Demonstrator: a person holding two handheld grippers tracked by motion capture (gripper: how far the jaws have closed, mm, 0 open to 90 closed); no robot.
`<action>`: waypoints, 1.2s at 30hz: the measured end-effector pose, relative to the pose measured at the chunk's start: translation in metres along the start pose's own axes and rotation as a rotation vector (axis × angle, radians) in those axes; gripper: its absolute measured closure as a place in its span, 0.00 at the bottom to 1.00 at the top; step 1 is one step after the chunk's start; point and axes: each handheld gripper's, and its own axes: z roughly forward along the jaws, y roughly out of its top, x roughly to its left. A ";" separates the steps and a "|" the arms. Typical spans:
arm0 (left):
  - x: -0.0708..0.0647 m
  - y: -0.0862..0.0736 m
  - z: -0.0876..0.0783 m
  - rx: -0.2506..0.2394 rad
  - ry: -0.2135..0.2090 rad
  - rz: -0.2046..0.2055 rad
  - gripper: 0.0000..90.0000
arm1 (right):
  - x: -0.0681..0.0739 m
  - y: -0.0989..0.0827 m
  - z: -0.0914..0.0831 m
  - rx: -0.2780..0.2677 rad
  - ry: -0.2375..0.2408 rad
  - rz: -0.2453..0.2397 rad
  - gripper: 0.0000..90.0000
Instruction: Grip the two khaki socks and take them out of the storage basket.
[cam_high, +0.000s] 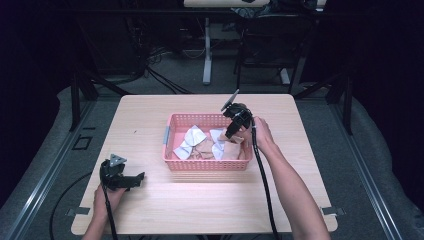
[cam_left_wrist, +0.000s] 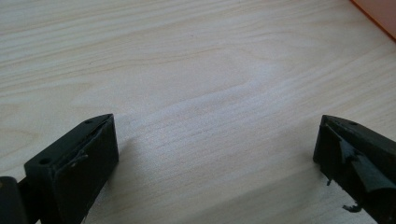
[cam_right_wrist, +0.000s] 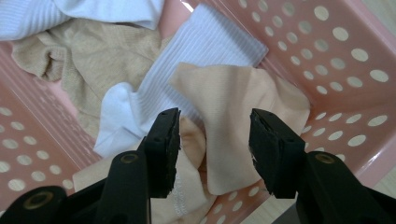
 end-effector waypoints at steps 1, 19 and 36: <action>0.000 0.000 0.000 0.000 0.000 0.001 0.00 | -0.001 0.001 0.000 0.025 -0.002 -0.006 0.60; 0.000 0.000 0.000 0.000 0.000 0.000 0.00 | 0.002 0.005 0.016 0.102 -0.016 -0.001 0.95; 0.000 0.000 0.000 0.000 0.000 -0.001 0.00 | 0.002 0.005 -0.011 0.077 -0.001 -0.006 0.96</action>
